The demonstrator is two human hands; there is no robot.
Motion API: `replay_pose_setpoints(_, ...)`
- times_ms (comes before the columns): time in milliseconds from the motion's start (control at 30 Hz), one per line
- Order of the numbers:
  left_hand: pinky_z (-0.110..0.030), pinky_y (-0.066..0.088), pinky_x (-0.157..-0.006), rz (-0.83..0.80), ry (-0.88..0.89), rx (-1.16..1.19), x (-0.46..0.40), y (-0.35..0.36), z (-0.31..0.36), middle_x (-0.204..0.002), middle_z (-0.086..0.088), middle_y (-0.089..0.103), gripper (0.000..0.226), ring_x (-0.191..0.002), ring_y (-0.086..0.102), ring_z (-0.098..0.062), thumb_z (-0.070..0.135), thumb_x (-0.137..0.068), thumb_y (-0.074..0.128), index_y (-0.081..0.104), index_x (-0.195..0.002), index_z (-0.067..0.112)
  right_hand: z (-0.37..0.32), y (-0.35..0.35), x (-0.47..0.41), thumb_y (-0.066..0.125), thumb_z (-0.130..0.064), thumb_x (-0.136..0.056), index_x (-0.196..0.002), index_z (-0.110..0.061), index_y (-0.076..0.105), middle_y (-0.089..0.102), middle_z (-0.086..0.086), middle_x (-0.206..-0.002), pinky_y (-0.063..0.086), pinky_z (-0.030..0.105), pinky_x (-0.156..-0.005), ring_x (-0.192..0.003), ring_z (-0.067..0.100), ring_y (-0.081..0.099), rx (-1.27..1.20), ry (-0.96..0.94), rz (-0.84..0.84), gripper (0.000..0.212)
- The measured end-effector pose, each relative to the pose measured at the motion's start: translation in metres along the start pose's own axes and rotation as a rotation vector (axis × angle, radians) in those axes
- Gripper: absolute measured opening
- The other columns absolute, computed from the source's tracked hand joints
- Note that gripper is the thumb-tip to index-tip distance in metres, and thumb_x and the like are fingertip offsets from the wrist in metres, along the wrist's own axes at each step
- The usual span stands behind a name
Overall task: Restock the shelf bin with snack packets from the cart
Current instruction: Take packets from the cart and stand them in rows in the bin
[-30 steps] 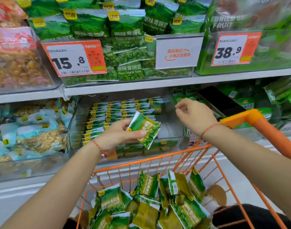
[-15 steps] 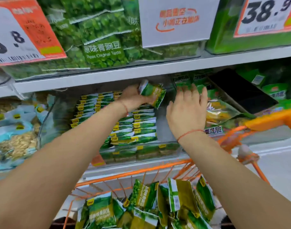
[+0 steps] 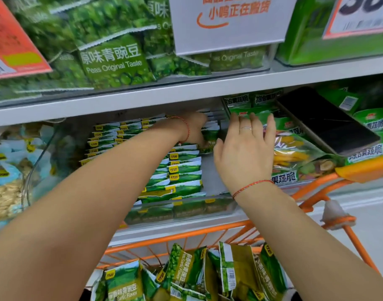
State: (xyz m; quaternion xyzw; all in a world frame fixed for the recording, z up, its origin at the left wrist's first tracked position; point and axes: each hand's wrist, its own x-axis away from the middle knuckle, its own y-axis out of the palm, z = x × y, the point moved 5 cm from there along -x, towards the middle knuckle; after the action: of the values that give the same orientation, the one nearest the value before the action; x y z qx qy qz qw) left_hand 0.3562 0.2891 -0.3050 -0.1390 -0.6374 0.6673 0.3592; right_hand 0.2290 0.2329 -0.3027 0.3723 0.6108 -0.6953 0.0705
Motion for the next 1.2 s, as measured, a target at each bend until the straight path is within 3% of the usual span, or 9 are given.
replay_pose_setpoints(67, -0.024, 0.036, -0.054, -0.006, -0.021, -0.039, -0.004, 0.003, 0.003, -0.082, -0.001, 0.05, 0.028, -0.07, 0.049, -0.015, 0.029, -0.089, 0.064, 0.05, -0.104, 0.01, 0.0, 0.0, 0.0, 0.066, -0.025, -0.076, -0.119, 0.006, 0.058, 0.065, 0.021, -0.105, 0.013, 0.05, -0.109, -0.114, 0.037, 0.056, 0.009, 0.001, 0.004, 0.054)
replay_pose_setpoints(167, -0.029, 0.042, -0.083, 0.049, -0.02, -0.1, -0.009, 0.009, 0.002, -0.127, -0.011, 0.054, 0.054, -0.113, 0.053, -0.028, 0.032, -0.086, 0.067, 0.045, -0.13, 0.011, 0.0, 0.001, 0.0, 0.068, -0.025, -0.074, -0.119, 0.005, 0.059, 0.066, 0.02, -0.102, 0.014, 0.049, -0.108, -0.11, 0.036, 0.058, 0.017, 0.002, 0.012, 0.054)
replay_pose_setpoints(267, -0.036, 0.035, -0.098, 0.213, -0.018, -0.24, -0.018, 0.014, -0.002, -0.136, -0.011, 0.047, 0.07, -0.124, 0.044, -0.03, 0.041, -0.078, 0.072, 0.039, -0.135, 0.016, 0.0, 0.001, 0.0, 0.068, -0.025, -0.073, -0.119, 0.004, 0.059, 0.066, 0.02, -0.101, 0.015, 0.049, -0.107, -0.105, 0.036, 0.059, 0.035, -0.003, 0.013, 0.055)
replay_pose_setpoints(433, -0.04, 0.032, -0.102, 0.263, -0.163, -0.307, -0.018, 0.015, -0.015, -0.137, -0.012, 0.041, 0.092, -0.126, 0.038, -0.032, 0.058, -0.069, 0.073, 0.035, -0.138, 0.011, 0.0, 0.0, 0.0, 0.068, -0.026, -0.072, -0.12, 0.004, 0.058, 0.065, 0.02, -0.1, 0.016, 0.048, -0.107, -0.101, 0.037, 0.059, 0.041, -0.01, -0.002, 0.058)
replay_pose_setpoints(633, -0.043, 0.029, -0.104, 0.23, -0.204, -0.352, -0.021, 0.025, -0.018, -0.148, -0.012, 0.027, 0.103, -0.133, 0.03, -0.032, 0.059, -0.069, 0.073, 0.021, -0.145, 0.012, 0.0, 0.001, 0.0, 0.07, -0.026, -0.07, -0.12, 0.005, 0.058, 0.065, 0.021, -0.097, 0.016, 0.048, -0.106, -0.098, 0.037, 0.06, 0.037, -0.009, -0.02, 0.06)
replay_pose_setpoints(767, -0.044, 0.026, -0.106, 0.295, -0.205, -0.31, -0.02, 0.028, -0.023, -0.149, -0.01, 0.026, 0.109, -0.134, 0.029, -0.032, 0.065, -0.065, 0.073, 0.019, -0.147, 0.016, 0.001, 0.003, 0.001, 0.069, -0.025, -0.07, -0.12, 0.004, 0.058, 0.065, 0.02, -0.096, 0.017, 0.048, -0.106, -0.097, 0.037, 0.06, 0.032, -0.013, -0.007, 0.059)
replay_pose_setpoints(933, -0.043, 0.026, -0.108, 0.405, -0.131, -0.209, -0.008, 0.015, -0.023, -0.145, -0.007, 0.038, 0.097, -0.132, 0.035, -0.03, 0.063, -0.068, 0.071, 0.03, -0.144, 0.02, 0.001, 0.005, 0.0, 0.069, -0.024, -0.07, -0.119, 0.003, 0.06, 0.066, 0.019, -0.094, 0.019, 0.048, -0.105, -0.093, 0.036, 0.061, 0.071, -0.028, -0.044, 0.057)
replay_pose_setpoints(1067, -0.038, 0.036, -0.096, 0.551, -0.11, -0.094, 0.044, -0.009, -0.023, -0.132, -0.008, 0.053, 0.06, -0.121, 0.047, -0.032, 0.054, -0.084, 0.061, 0.049, -0.132, 0.02, 0.002, 0.002, -0.002, 0.068, -0.028, -0.072, -0.125, 0.005, 0.055, 0.065, 0.021, -0.102, 0.029, 0.049, -0.109, -0.1, 0.036, 0.059, 0.102, -0.062, -0.139, 0.063)
replay_pose_setpoints(1200, -0.042, 0.034, -0.097, 0.893, 0.378, -0.123, 0.142, -0.009, -0.002, -0.119, -0.007, 0.063, 0.024, -0.107, 0.056, -0.031, 0.016, -0.081, 0.065, 0.068, -0.105, 0.016, 0.002, -0.006, -0.002, 0.047, -0.037, -0.093, -0.147, 0.006, 0.013, 0.038, 0.024, -0.143, 0.002, 0.046, -0.117, -0.137, 0.035, 0.029, 0.118, -0.109, -0.36, 0.077)
